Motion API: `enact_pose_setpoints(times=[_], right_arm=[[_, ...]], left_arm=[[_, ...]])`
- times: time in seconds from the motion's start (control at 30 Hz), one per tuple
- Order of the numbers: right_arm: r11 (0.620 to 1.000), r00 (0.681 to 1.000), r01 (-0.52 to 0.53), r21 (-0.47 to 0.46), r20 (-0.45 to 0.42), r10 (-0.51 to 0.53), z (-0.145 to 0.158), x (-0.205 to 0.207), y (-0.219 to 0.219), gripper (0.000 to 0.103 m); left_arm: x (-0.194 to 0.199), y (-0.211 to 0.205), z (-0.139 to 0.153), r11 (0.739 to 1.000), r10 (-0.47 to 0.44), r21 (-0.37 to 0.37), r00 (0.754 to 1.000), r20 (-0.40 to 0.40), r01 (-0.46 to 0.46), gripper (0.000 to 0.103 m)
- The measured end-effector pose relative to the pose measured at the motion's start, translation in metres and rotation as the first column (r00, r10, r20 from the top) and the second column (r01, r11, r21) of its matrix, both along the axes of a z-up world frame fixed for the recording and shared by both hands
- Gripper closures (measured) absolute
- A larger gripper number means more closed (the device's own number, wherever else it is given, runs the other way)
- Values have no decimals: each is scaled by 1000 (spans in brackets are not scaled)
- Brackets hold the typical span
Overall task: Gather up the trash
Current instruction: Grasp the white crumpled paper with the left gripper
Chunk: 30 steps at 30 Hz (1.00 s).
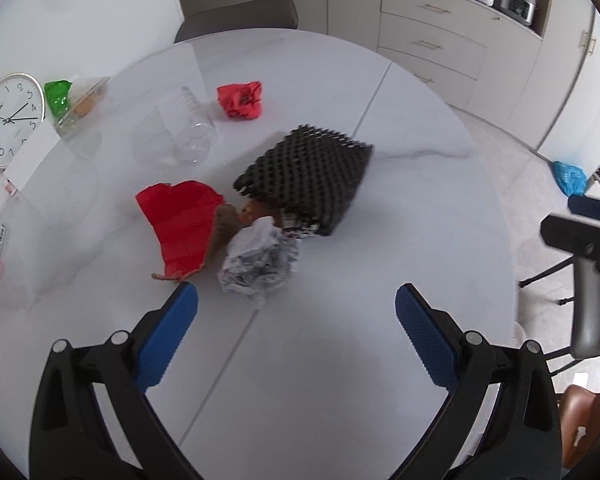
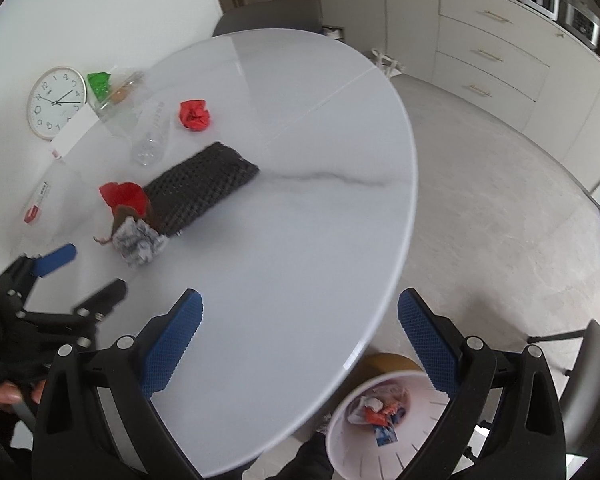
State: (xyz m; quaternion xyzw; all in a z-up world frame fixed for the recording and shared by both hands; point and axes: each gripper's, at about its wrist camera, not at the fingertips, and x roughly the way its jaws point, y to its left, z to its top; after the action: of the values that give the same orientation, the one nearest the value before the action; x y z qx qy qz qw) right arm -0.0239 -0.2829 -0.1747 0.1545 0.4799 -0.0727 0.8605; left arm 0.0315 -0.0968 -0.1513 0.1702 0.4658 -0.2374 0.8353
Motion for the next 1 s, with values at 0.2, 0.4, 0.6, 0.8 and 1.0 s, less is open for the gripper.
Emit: enact_pose_setpoints(times=[0.2,0.4,0.6,0.8,1.0], right_arm=[[999,999,-40,6,-26,40,-7,32,4,5],[998,996,-57,27,-64,59,-22,55,3,5],[995,991,-86,39,-99,90,-36,75,3,5],[994,989,-101,39,-108,105,-41,91,2,5],[993,986,-110,35,-119,113,-43,94,3,5]], left_arm=[[18,-10,-22,996,-35,86,998,52,30,11],[28,-19,-38,987,-58,156,994,95,43,11],[44,-18,-52,983,-64,174,997,49,55,18],[46,-22,-51,976,-94,205,991,90,74,25],[27,-30,-40,965,-157,236,973,171,114,25]])
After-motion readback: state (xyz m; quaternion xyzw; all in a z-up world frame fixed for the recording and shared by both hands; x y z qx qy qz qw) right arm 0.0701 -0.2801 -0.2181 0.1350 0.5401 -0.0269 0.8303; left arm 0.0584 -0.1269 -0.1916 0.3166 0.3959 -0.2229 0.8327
